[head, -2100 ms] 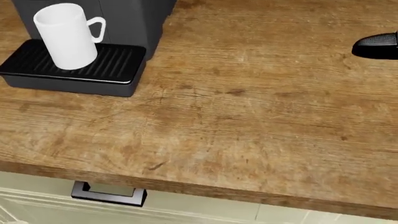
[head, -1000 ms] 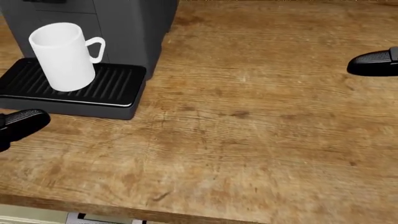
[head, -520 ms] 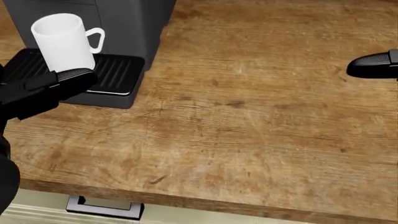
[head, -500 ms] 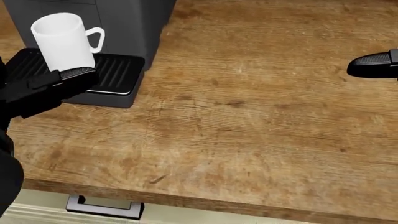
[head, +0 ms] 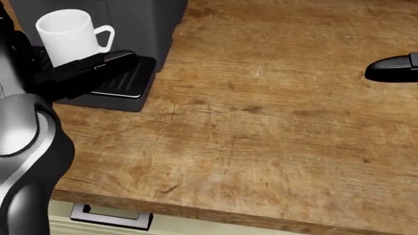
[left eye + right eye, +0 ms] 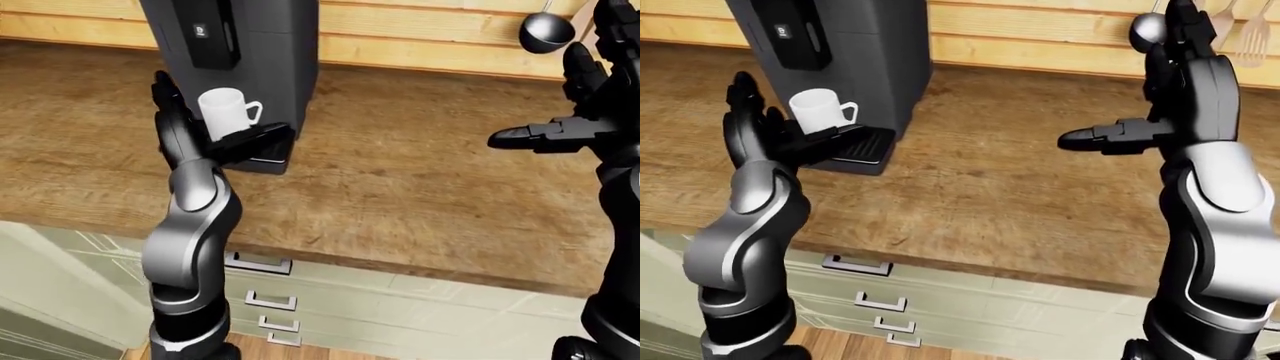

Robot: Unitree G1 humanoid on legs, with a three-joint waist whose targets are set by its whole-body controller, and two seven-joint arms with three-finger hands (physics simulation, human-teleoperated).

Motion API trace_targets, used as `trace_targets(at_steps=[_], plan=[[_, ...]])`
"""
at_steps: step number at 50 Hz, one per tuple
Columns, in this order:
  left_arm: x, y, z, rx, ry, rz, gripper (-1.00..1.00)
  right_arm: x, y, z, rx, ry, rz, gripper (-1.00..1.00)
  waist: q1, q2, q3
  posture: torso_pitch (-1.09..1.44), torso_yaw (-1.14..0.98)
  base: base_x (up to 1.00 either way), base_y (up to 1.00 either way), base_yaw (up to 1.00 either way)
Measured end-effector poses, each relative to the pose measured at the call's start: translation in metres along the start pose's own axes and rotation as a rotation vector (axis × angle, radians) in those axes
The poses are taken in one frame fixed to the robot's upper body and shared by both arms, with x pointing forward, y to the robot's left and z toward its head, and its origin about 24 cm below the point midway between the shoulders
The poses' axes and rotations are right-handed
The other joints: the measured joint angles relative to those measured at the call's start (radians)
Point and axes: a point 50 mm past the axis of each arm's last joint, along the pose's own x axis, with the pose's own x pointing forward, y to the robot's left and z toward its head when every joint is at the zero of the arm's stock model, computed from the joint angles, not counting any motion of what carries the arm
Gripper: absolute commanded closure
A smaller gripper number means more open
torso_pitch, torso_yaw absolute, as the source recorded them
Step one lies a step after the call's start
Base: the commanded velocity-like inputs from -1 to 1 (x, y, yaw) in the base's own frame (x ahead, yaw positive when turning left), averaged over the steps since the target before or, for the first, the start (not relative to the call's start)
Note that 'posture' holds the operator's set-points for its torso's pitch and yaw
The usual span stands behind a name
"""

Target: Pick the mug from under the coffee machine dispenser and place it on the counter.

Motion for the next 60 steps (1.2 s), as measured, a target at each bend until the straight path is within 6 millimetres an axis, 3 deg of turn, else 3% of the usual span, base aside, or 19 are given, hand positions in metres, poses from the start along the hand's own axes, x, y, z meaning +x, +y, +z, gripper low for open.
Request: trace_targets(at_steps=[17,35,50,52,54,56,60], plan=[[0.012,-0.014,-0.011,0.014,0.010,0.015,-1.00,-0.001,-0.002,0.003,0.004,-0.011,-0.004,-1.00,0.004,-0.006,-0.002,0.00,0.00,0.00,0.00,0.00],[0.031,-0.009,-0.019,0.027,0.022,0.095,-1.00,-0.001,-0.003,0.006,0.011,-0.014,-0.005,-1.00,0.004,-0.007,-0.002,0.00,0.00,0.00,0.00,0.00],[0.047,-0.025,-0.041,0.041,0.058,0.092,-1.00,-0.002,-0.003,0.005,0.016,-0.013,-0.005,-1.00,0.009,-0.010,-0.005,0.00,0.00,0.00,0.00,0.00],[0.050,-0.026,-0.043,0.042,0.059,0.098,-0.50,-0.002,-0.002,0.005,0.016,-0.015,-0.003,-1.00,0.009,-0.011,-0.005,0.00,0.00,0.00,0.00,0.00],[0.054,-0.026,-0.043,0.044,0.056,0.110,-0.22,-0.002,-0.002,0.005,0.017,-0.016,-0.004,-1.00,0.009,-0.011,-0.005,0.00,0.00,0.00,0.00,0.00],[0.059,-0.026,-0.044,0.051,0.055,0.123,0.22,-0.002,-0.003,0.006,0.018,-0.018,-0.004,-1.00,0.010,-0.011,-0.003,0.00,0.00,0.00,0.00,0.00],[0.065,-0.026,-0.045,0.055,0.047,0.138,0.89,-0.002,-0.005,0.009,0.020,-0.027,-0.009,-1.00,0.010,-0.012,-0.004,0.00,0.00,0.00,0.00,0.00]])
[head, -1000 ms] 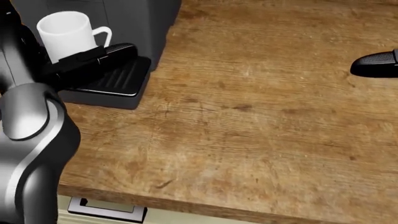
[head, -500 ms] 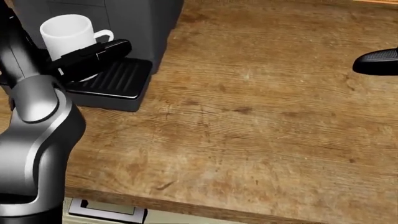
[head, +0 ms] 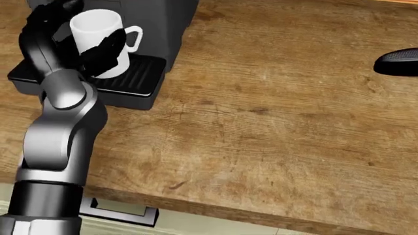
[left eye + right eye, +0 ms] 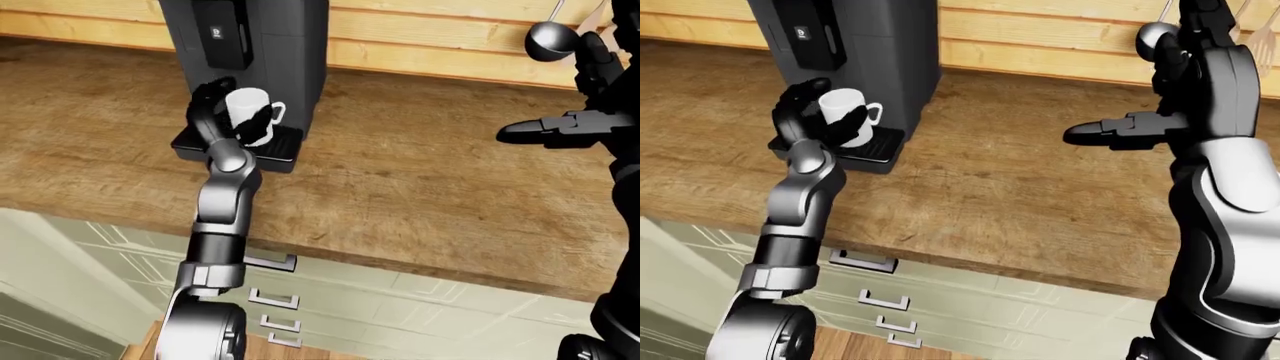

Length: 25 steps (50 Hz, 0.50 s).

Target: Pick the mug from under the coffee machine dispenser and place it on the counter.

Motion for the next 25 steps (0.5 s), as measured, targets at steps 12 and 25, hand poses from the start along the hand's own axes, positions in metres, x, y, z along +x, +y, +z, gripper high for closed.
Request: trace_targets(at_steps=[12,25], plan=[[-0.006,0.001,0.004,-0.001,-0.028,-0.027,1.00,0.000,0.001,0.000,0.005,0.000,0.006,-1.00,-0.007,0.003,0.000,0.00,0.00,0.00,0.00,0.00],[-0.027,0.033,0.030,0.047,-0.062,-0.121,1.00,0.000,0.003,0.000,0.004,0.003,0.013,-1.00,-0.011,0.012,0.006,0.00,0.00,0.00,0.00,0.00]])
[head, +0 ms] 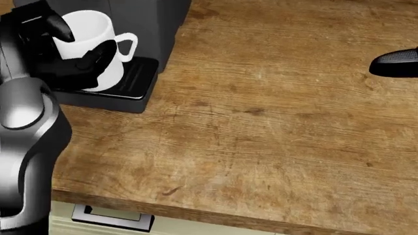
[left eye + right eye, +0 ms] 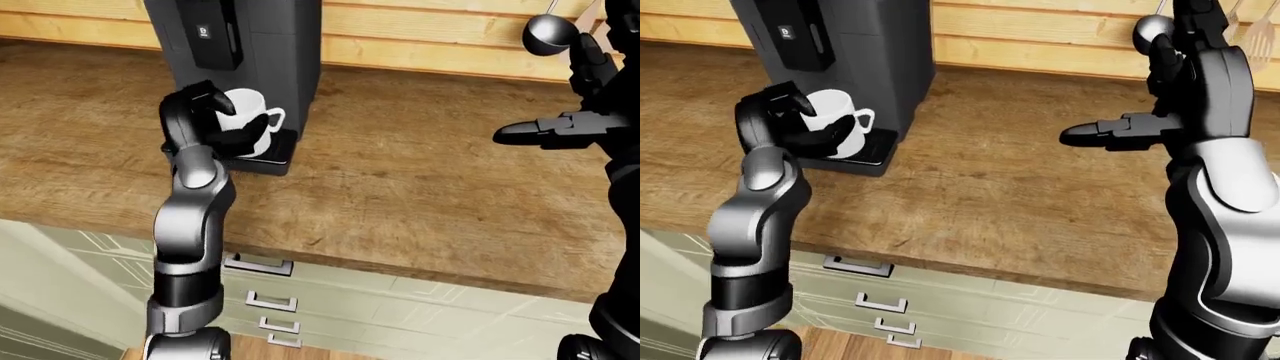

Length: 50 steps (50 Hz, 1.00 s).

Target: Pick the mug from under the coffee machine dispenser and place it on the counter.

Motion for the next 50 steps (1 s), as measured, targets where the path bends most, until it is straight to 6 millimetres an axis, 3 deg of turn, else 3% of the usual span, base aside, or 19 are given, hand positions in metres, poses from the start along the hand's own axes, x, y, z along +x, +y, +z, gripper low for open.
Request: trace_targets(at_steps=[9,30,38,50], plan=[[-0.022,0.021,0.022,0.024,-0.054,-0.031,1.00,0.000,0.001,0.001,-0.002,-0.001,0.001,-1.00,-0.001,0.004,0.001,0.00,0.00,0.00,0.00,0.00],[-0.046,0.068,0.003,0.057,0.007,0.013,1.00,0.001,0.000,0.002,-0.005,-0.003,-0.002,-1.00,0.002,0.005,0.005,0.00,0.00,0.00,0.00,0.00],[-0.052,0.069,-0.018,0.060,0.042,-0.002,1.00,0.001,0.000,0.003,-0.006,-0.002,-0.002,-1.00,0.005,0.003,0.005,0.00,0.00,0.00,0.00,0.00],[-0.061,0.057,-0.027,0.050,0.019,-0.049,1.00,0.002,0.000,0.003,-0.005,-0.004,0.000,-1.00,0.006,0.002,0.001,0.00,0.00,0.00,0.00,0.00]])
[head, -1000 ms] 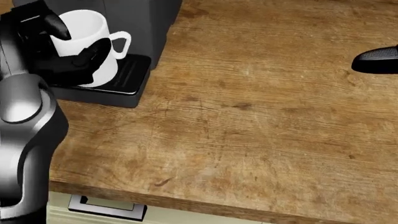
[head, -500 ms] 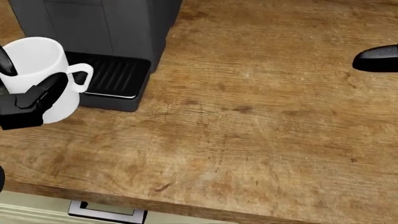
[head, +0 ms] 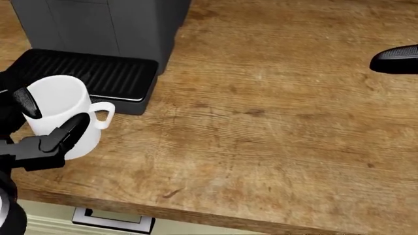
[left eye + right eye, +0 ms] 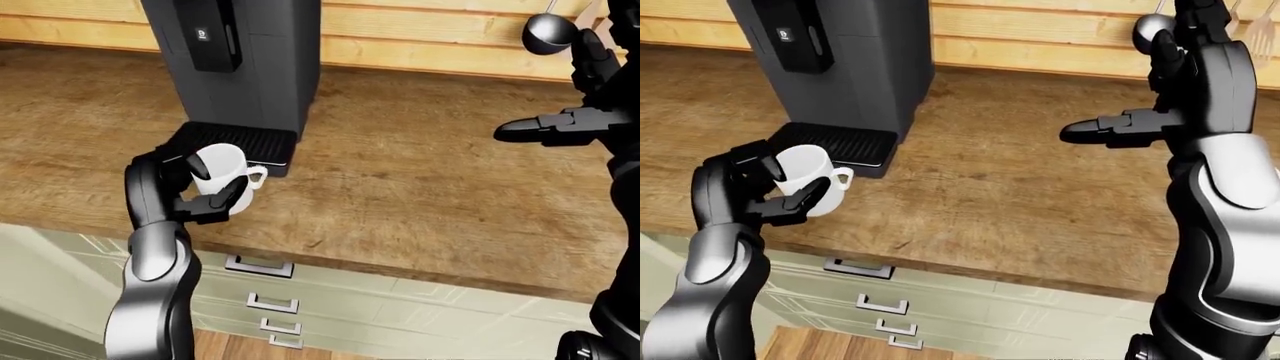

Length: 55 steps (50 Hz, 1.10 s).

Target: Pick the mug from under the coffee machine dispenser and place it on the counter.

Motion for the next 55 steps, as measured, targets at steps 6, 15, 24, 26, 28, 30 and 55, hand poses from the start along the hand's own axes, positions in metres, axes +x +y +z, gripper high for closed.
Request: trace_targets(at_steps=[6,15,24,26,28,30,55], plan=[[-0.009,-0.008,-0.012,0.005,0.016,-0.014,1.00,0.000,-0.002,0.001,-0.001,-0.002,-0.006,-1.00,0.001,-0.001,-0.002,0.00,0.00,0.00,0.00,0.00],[-0.012,-0.011,-0.014,0.003,-0.019,-0.022,1.00,-0.001,-0.001,0.001,-0.001,-0.002,-0.001,-1.00,0.004,-0.003,-0.008,0.00,0.00,0.00,0.00,0.00],[-0.013,-0.013,-0.016,0.014,-0.024,-0.043,-1.00,-0.001,0.000,0.001,-0.001,-0.003,0.001,-1.00,0.005,-0.003,-0.007,0.00,0.00,0.00,0.00,0.00],[-0.013,-0.014,-0.017,0.021,-0.017,-0.049,-1.00,-0.001,0.000,0.002,-0.001,-0.004,0.002,-1.00,0.004,-0.003,-0.006,0.00,0.00,0.00,0.00,0.00],[-0.013,-0.014,-0.016,0.024,-0.011,-0.049,-1.00,-0.001,0.000,0.002,-0.001,-0.004,0.002,-1.00,0.003,-0.004,-0.005,0.00,0.00,0.00,0.00,0.00],[-0.012,-0.013,-0.015,0.025,-0.011,-0.045,-1.00,0.000,-0.001,0.003,-0.001,-0.004,0.000,-1.00,0.003,-0.004,-0.004,0.00,0.00,0.00,0.00,0.00],[-0.051,-0.005,0.035,-0.006,-0.074,-0.166,-1.00,0.000,-0.003,0.007,-0.007,-0.010,-0.003,-1.00,0.001,0.002,-0.004,0.00,0.00,0.00,0.00,0.00]])
